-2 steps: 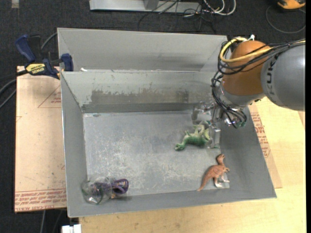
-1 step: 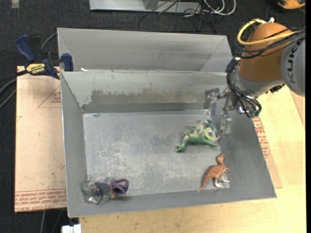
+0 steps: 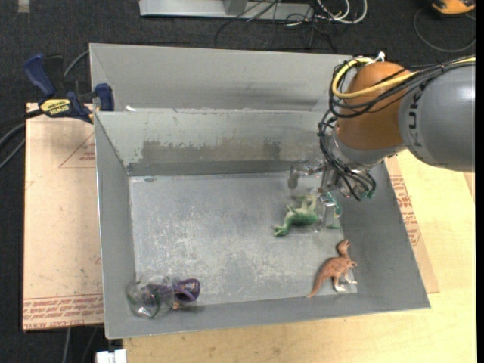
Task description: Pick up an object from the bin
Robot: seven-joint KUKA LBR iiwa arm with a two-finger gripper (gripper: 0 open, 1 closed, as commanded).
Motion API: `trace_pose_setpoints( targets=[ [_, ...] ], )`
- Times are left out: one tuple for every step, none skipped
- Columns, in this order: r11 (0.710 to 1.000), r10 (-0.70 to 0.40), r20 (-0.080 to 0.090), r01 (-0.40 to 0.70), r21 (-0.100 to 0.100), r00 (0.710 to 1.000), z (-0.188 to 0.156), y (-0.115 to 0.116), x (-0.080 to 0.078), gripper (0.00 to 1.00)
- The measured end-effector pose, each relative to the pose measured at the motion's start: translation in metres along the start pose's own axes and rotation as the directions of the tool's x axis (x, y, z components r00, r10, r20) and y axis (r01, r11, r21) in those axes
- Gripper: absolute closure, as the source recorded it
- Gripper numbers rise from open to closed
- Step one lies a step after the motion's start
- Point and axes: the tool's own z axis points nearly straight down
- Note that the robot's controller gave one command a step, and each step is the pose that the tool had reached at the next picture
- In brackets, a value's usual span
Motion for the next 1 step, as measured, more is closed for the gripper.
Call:
trace_pose_setpoints(
  targets=[
    [0.997, 0.079, 0.014, -0.079, 0.006, 0.997, 0.0291, -0.0286, 0.0011, 0.00]
  ],
)
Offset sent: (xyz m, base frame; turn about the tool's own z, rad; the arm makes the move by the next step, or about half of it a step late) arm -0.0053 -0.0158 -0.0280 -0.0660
